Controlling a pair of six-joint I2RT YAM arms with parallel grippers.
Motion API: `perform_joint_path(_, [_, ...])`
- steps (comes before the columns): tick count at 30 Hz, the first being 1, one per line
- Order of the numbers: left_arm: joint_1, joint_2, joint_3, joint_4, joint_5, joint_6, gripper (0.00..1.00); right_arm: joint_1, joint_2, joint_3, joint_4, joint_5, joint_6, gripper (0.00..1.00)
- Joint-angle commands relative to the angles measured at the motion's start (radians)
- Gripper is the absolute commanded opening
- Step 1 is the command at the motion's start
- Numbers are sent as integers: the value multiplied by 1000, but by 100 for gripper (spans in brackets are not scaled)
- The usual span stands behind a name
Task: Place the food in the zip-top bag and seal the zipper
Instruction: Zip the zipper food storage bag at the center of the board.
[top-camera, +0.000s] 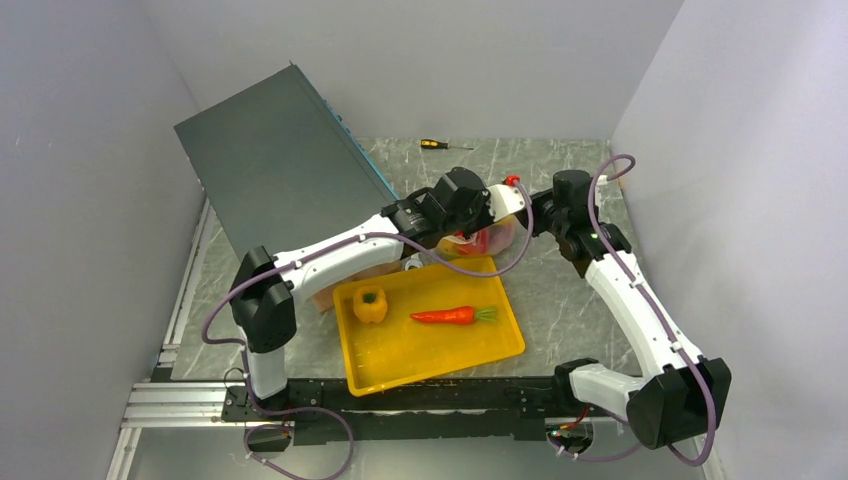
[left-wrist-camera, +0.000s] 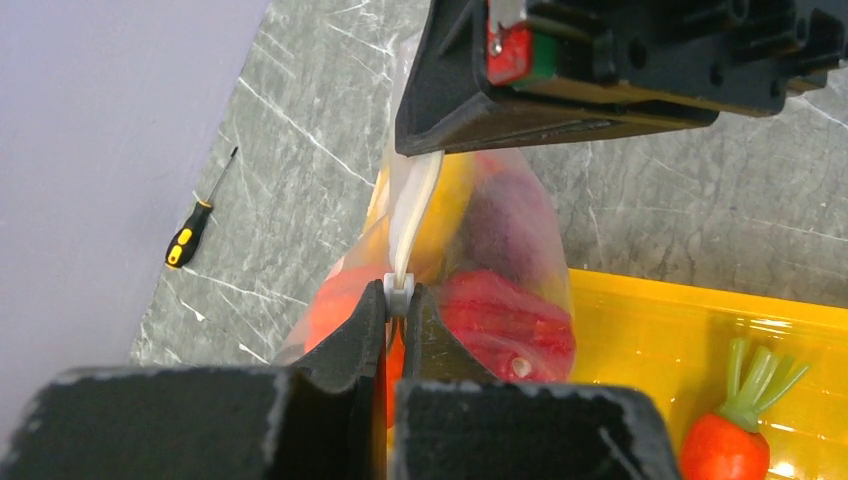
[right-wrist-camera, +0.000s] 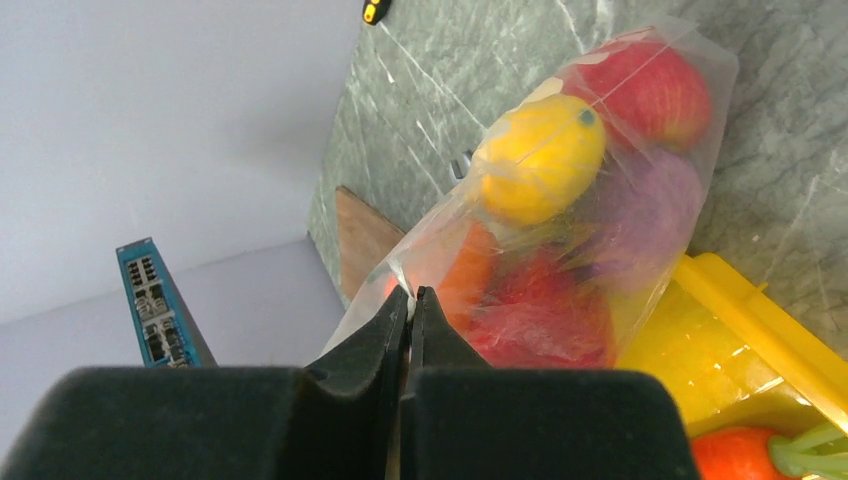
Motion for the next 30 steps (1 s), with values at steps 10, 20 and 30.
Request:
perform_joint_path(10, [-6, -115, -78, -108, -37, 87, 0, -282, 76, 94, -23, 78, -87, 0])
perform_joint_path(20, [-5, -130, -79, -161, -28, 92, 0, -336, 130, 164, -11, 104, -149, 0])
perform_joint_path(30, [-5, -162, -132, -198, -53, 99, 0, -380, 214, 223, 7, 139, -192, 0])
